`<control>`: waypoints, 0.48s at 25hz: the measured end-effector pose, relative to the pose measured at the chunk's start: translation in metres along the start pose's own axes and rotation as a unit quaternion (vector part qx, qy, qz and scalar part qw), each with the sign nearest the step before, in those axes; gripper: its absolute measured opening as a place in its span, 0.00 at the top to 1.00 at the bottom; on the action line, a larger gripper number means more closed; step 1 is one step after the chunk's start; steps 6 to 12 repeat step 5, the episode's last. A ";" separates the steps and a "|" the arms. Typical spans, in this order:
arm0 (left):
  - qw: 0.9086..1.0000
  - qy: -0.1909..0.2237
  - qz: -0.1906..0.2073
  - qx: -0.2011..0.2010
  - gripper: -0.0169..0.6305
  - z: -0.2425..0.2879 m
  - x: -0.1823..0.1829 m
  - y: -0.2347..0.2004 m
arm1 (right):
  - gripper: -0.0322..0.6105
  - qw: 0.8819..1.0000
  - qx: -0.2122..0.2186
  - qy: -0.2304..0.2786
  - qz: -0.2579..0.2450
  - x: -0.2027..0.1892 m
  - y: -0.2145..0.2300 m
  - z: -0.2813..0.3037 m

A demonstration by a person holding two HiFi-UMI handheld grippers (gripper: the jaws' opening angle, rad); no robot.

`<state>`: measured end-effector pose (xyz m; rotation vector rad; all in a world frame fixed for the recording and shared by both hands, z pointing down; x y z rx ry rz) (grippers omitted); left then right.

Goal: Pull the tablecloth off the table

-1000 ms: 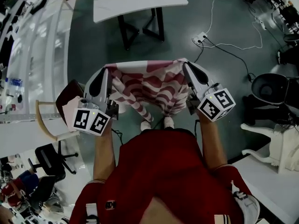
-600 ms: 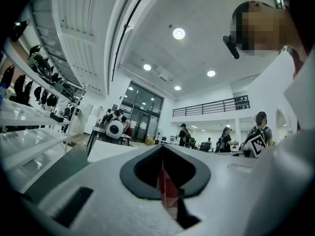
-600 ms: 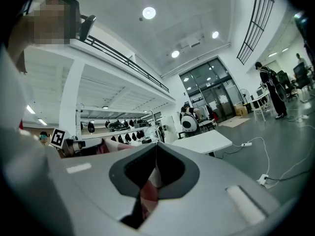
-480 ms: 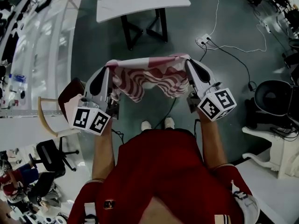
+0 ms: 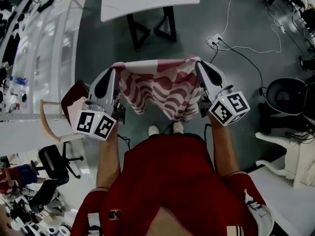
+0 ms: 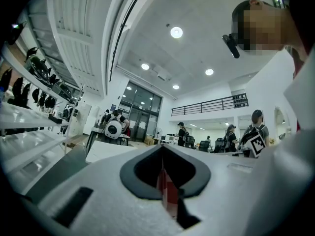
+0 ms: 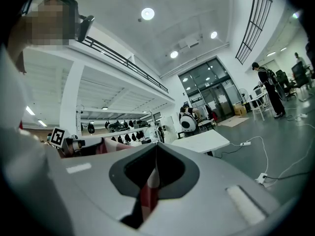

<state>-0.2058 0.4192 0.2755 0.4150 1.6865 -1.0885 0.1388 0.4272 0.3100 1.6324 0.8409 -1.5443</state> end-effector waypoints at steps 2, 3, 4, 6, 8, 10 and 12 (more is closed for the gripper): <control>1.000 0.000 0.000 0.000 0.96 0.000 -0.001 0.002 | 0.93 1.000 0.001 0.000 0.000 0.000 0.002 -0.002; 1.000 0.000 0.000 0.000 0.96 0.001 -0.001 0.003 | 0.93 1.000 0.001 -0.001 -0.001 0.000 0.002 -0.003; 1.000 0.000 0.001 0.000 0.96 0.001 -0.001 0.004 | 0.93 1.000 0.001 -0.001 -0.001 -0.001 0.003 -0.004; 1.000 0.000 0.001 0.000 0.96 0.001 -0.002 0.005 | 0.93 1.000 0.001 -0.001 -0.001 -0.001 0.004 -0.005; 1.000 0.000 0.001 0.000 0.96 0.001 -0.002 0.005 | 0.93 1.000 0.001 -0.001 -0.001 -0.001 0.004 -0.005; 1.000 0.000 0.001 0.000 0.96 0.001 -0.002 0.005 | 0.93 1.000 0.001 -0.001 -0.001 -0.001 0.004 -0.005; 1.000 0.000 0.001 0.000 0.96 0.001 -0.002 0.005 | 0.93 1.000 0.001 -0.001 -0.001 -0.001 0.004 -0.005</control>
Point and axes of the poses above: the fingertips, and each gripper's own axes: z forward along the fingers, y to its right, x out of its top, the point moved 9 cm from there along -z, backward along the fingers, and after that the axes turned 15 degrees about -z, right-handed, at the moved point
